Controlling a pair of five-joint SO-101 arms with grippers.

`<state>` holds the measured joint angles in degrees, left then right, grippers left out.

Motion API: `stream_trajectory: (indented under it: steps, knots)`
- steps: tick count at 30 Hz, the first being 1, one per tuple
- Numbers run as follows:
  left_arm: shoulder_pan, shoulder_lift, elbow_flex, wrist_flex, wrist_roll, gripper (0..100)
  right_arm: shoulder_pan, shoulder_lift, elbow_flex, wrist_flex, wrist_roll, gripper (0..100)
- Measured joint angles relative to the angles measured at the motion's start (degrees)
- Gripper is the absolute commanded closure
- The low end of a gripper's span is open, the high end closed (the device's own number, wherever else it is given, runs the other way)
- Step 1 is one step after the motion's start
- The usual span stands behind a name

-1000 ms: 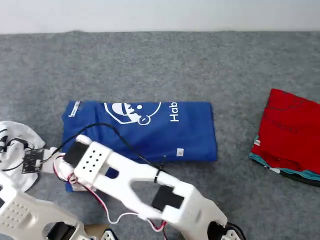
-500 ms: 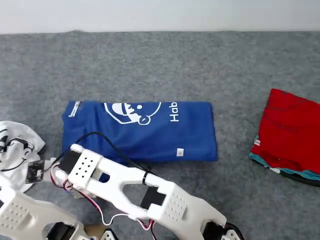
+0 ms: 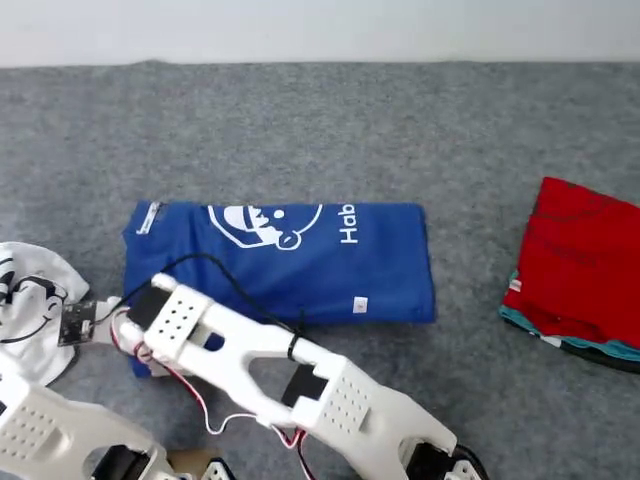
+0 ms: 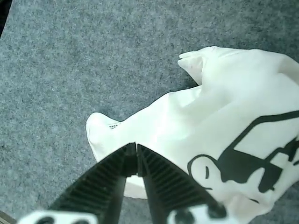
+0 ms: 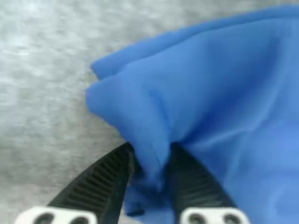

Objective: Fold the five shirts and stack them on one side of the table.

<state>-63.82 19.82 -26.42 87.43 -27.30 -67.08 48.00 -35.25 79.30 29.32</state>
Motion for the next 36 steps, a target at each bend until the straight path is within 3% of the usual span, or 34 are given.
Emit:
stream_trajectory:
  steps: [11, 28, 36]
  knots:
    - [0.0, 0.0, 0.0, 0.0, 0.0, 100, 2.46, 0.44, -5.8, 2.55, 2.46, 98.8]
    - [0.0, 0.0, 0.0, 0.0, 0.0, 100, 13.98, 0.44, -15.47, 3.16, 2.55, 98.6]
    - [0.0, 0.0, 0.0, 0.0, 0.0, 100, 17.93, 1.14, -15.56, -0.62, 2.55, 82.0]
